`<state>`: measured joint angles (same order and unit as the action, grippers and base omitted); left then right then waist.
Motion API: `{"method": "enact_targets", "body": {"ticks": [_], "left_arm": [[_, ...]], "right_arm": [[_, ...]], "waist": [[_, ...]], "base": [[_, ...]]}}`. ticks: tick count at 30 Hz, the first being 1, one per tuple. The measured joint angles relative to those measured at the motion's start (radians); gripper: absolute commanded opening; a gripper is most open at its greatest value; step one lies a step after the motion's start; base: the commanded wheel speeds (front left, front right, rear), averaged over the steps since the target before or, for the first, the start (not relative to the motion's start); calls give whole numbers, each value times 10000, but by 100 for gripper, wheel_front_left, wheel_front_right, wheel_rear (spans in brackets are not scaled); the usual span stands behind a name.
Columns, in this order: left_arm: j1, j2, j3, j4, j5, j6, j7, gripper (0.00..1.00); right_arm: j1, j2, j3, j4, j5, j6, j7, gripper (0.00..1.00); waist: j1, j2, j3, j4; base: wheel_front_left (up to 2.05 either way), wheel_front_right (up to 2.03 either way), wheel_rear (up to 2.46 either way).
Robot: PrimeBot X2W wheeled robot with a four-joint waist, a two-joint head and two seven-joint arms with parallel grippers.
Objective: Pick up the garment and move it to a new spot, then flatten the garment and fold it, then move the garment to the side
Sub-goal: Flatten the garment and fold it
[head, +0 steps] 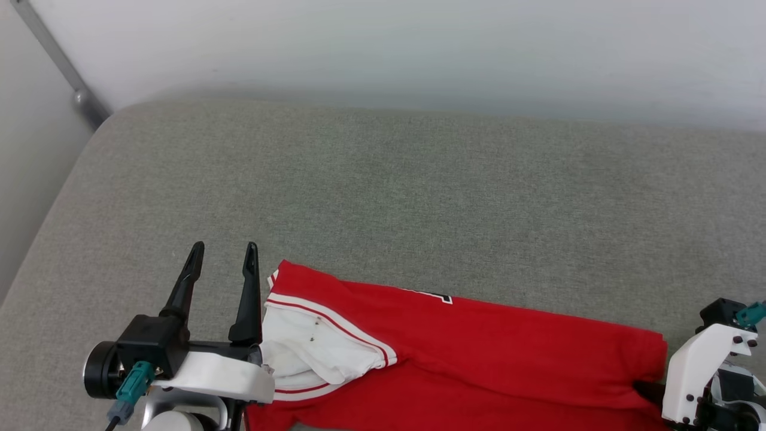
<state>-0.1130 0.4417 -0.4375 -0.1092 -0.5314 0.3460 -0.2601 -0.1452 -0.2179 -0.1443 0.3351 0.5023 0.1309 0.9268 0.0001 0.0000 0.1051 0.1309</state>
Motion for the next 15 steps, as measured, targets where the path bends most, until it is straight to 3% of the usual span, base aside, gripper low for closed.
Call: {"method": "enact_targets", "body": {"ticks": [8, 15], "left_arm": [[141, 274, -35, 38, 82, 159, 217, 100], [503, 476, -46, 23, 173, 420, 384, 100]], "right_arm": [[-38, -389, 510, -117, 368, 0, -245, 0], [-16, -825, -23, -416, 234, 2, -107, 0]], "waist": [[0, 0, -425, -297], [0, 0, -775, -770]], "base": [[0, 0, 0], [0, 0, 0]]}}
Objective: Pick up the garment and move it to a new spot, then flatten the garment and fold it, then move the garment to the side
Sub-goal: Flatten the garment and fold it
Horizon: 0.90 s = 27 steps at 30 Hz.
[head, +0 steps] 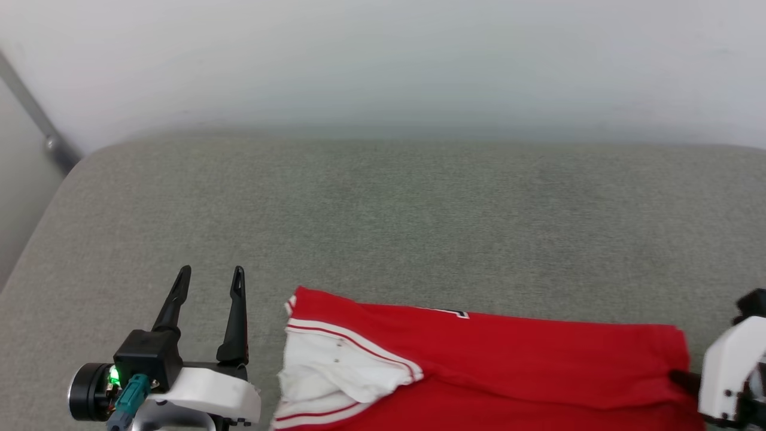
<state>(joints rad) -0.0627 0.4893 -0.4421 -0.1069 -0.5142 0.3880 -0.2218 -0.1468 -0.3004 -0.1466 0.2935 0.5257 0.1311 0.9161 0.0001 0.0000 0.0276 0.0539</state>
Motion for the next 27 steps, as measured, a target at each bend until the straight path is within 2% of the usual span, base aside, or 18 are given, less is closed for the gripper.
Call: {"method": "enact_targets", "body": {"ticks": [10, 12, 14, 18, 20, 23, 27], "left_arm": [[211, 25, 27, -33, -13, 171, -12, 100], [272, 17, 38, -31, -36, 182, -12, 100], [332, 15, 56, -31, -82, 203, -13, 100], [340, 12, 69, -36, -128, 207, -17, 100], [337, 10, 54, -40, -128, 198, -12, 100], [290, 10, 13, -40, -153, 165, 2, 100], [138, -2, -63, -31, -151, 90, 73, 100]], "right_arm": [[457, -309, -2750, -953, -719, -2, 744, 0], [435, -73, -3093, -1089, -704, -2, 1055, 0], [328, 456, -3275, -1198, -416, -2, 1530, 0], [-96, 1636, -3139, -1450, 556, -2, 2452, 0], [-205, 2029, -2932, -1522, 1060, -2, 2771, 0], [-357, 2378, -2495, -1549, 1960, -2, 2918, 0], [-455, 2447, -1313, -1122, 3091, -2, 2669, 0]], "waist": [[-1, 0, -307, -588], [-1, 0, -332, -669], [-1, 0, -351, -737], [-1, 0, -389, -796], [-1, 0, -387, -765], [-1, 0, -381, -667], [-1, 0, -357, -414]], "base": [[0, 0, 0], [0, 0, 0], [0, 0, 0], [0, 0, 0], [0, 0, 0], [0, 0, 0], [0, 0, 0]]}}
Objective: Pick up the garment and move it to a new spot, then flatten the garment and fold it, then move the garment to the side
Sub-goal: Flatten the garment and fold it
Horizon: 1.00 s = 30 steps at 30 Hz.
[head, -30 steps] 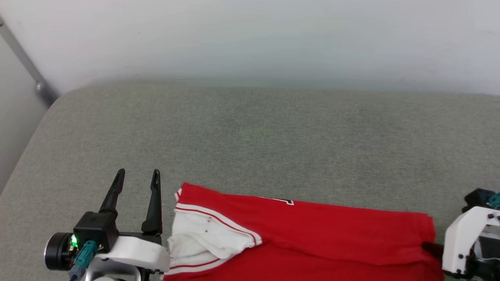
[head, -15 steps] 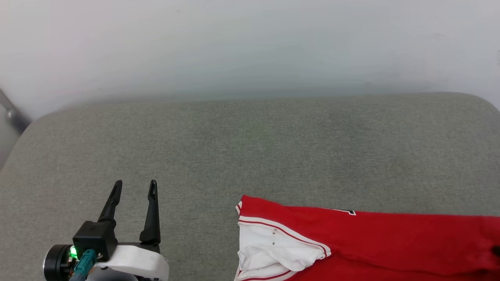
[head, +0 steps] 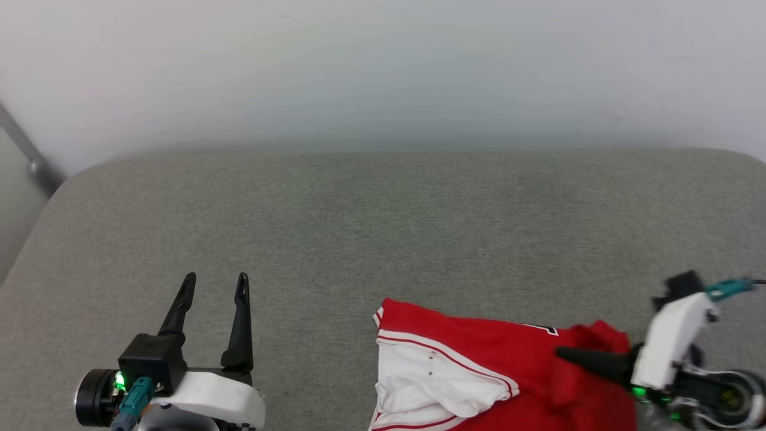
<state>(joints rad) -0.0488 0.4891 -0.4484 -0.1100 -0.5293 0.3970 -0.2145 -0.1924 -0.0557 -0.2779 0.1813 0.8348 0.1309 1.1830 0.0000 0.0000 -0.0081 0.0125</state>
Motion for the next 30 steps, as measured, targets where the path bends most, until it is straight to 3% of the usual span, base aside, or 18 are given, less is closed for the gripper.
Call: {"method": "enact_targets", "body": {"ticks": [8, 15, 16, 17, 18, 24, 30], "left_arm": [[-219, -199, -272, 125, 4, -113, 65, 100], [-433, -288, -372, 257, 25, -201, 75, 100], [-434, -299, -372, 299, 25, -207, 59, 100], [-442, -313, -370, 345, 23, -224, 44, 100], [-474, -332, -368, 380, 15, -236, 8, 100], [-549, -353, -355, 583, -33, -274, -42, 100], [-488, -303, -326, 698, -107, -274, -44, 100]], "right_arm": [[-381, 35, 3616, 1248, 2403, 0, -2061, 0], [-1045, 44, 5618, 2297, 2364, 0, -3887, 0], [-1115, 46, 5791, 2502, 2127, 0, -4134, 35], [-1171, 46, 5910, 2675, 1893, 0, -4431, 90], [-1241, 44, 6067, 2844, 1689, 0, -4625, 100], [-1568, -163, 6753, 2688, 1348, 0, -5095, 100], [-1697, -1555, 7053, 1636, -336, 0, -6575, 100]], "waist": [[0, 0, 49, 707], [0, 0, 247, 1303], [0, 0, 296, 1357], [0, 0, 341, 1403], [0, 0, 382, 1446], [0, 0, 413, 1470], [0, 0, 198, 1185]], "base": [[0, 0, 0], [0, 0, 0], [0, 0, 0], [0, 0, 0], [0, 0, 0], [0, 0, 0], [0, 0, 0]]}}
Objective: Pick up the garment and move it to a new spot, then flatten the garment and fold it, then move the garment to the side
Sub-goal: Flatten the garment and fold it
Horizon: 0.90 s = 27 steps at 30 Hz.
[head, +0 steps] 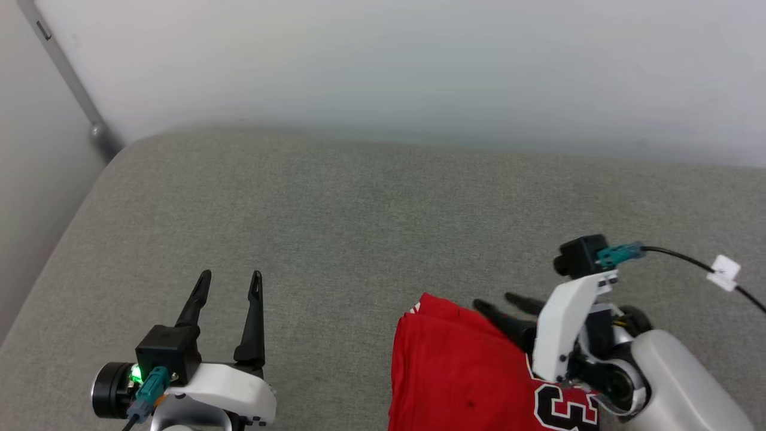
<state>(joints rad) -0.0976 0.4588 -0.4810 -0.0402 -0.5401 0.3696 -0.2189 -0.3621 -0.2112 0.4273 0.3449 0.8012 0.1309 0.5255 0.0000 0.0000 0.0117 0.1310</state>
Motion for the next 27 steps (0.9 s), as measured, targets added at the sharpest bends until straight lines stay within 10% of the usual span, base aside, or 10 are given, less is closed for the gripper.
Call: {"method": "enact_targets", "body": {"ticks": [9, 15, 27], "left_arm": [[301, 15, 96, 82, -104, 136, -59, 100], [668, 52, 291, 176, -222, 240, -146, 100], [1433, 113, 357, 75, -255, 627, -219, 100]], "right_arm": [[1215, -1360, -2468, -794, -3666, 0, -2736, 100], [2371, -1009, -4071, -2238, -4706, 0, -4113, 100], [4087, -44, -4178, -4138, -4863, 0, -5043, 100]], "waist": [[0, 0, -254, -747], [0, 0, -427, -1245], [-1, 1, -711, -1424]], "base": [[0, 0, 0], [0, 0, 0], [0, 0, 0]]}}
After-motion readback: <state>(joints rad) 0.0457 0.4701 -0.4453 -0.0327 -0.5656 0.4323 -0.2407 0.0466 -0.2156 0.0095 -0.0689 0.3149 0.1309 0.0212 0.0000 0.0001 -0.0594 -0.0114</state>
